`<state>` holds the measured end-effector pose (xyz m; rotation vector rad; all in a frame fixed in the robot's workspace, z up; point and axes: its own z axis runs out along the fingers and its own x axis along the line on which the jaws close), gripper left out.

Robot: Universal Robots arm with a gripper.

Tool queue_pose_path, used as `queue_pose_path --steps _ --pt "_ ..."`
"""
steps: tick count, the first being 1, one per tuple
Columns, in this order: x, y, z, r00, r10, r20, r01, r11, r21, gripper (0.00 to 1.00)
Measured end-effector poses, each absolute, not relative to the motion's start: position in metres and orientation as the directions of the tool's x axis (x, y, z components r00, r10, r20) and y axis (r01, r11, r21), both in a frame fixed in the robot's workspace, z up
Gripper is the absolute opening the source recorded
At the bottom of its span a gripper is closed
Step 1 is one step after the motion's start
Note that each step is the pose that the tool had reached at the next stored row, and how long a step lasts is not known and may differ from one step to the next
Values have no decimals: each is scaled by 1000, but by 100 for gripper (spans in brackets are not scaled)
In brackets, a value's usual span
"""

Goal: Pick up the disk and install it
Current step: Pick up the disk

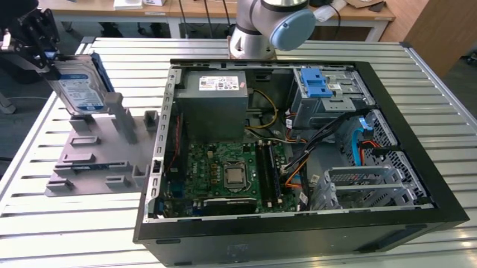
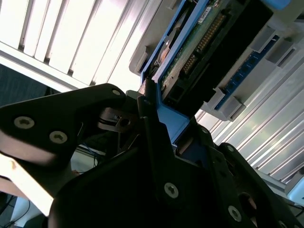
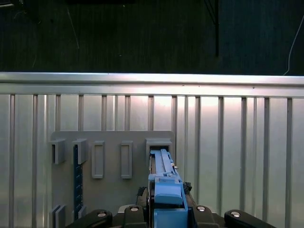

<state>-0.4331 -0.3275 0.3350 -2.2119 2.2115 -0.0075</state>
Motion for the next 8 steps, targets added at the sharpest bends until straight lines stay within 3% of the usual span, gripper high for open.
queue_pose_path --steps 8 --pt "-433 -327 342 0 -1000 -6 -1000 0 -13 36"
